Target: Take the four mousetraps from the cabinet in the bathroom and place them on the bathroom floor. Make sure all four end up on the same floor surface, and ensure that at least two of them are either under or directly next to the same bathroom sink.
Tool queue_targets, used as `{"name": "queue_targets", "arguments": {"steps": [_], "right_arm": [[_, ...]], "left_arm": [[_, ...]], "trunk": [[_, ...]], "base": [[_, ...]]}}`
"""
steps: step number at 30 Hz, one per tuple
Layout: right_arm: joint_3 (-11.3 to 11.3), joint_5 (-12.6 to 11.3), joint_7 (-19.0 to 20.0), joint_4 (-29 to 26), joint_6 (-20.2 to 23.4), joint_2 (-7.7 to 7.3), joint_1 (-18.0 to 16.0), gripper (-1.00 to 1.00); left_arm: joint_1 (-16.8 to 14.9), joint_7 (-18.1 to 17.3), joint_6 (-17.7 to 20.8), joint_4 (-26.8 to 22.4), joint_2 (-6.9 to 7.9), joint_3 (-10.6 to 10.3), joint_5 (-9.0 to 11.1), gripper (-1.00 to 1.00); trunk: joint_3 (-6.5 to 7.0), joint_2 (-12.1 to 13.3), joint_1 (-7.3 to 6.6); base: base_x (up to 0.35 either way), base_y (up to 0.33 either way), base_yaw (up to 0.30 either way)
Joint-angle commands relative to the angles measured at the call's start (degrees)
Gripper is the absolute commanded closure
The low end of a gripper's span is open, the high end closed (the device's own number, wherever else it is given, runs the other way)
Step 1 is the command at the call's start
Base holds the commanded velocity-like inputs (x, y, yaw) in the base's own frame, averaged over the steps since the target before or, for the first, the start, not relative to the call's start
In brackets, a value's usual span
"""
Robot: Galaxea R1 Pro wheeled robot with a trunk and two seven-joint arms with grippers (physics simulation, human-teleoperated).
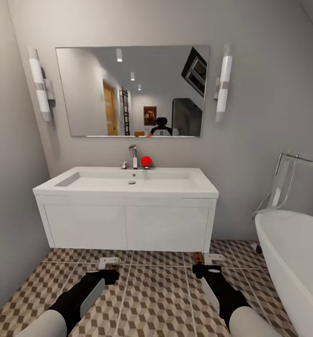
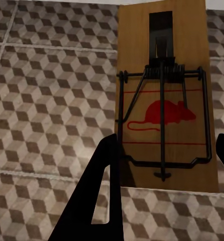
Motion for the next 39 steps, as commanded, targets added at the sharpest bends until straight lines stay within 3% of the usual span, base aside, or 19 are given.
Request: {"name": "queue_targets", "arguments": {"steps": [1, 15, 26, 39], "right_arm": [[0.2, -0.4, -0.5, -0.1, 0.3, -0.03, 0.0, 1.0], [0.2, -0.2, -0.6, 2.9, -0.7, -0.03, 0.0, 1.0], [0.4, -0.1, -0.5, 6.0, -1.3, 0.11, 0.0, 1.0], [0.7, 0.6, -0.5, 9.2, -2.0, 0.02, 0.0, 1.0]], "left_arm": [[-0.1, 0.6, 0.1, -0.1, 0.09, -0.5, 0.6, 1.0], [-0.1, -0.2, -0.1, -0.2, 0.15, -0.5, 0.7, 1.0], [-0.1, 0.1, -4.7, 0.5, 0.4, -0.4, 0.8, 1.0], [-0.1, 0.1, -5.3, 4.1, 0.14, -0.4, 0.9, 1.0]], "trunk": [[-0.25, -0.4, 0.22], [-2.76, -6.1, 3.29], [-4.74, -10.5, 5.71], [-7.07, -15.7, 8.57]], "base": [[0.0, 0.0, 0.0], [0.0, 0.0, 0.0], [0.0, 0.0, 0.0], [0.0, 0.0, 0.0]]}}
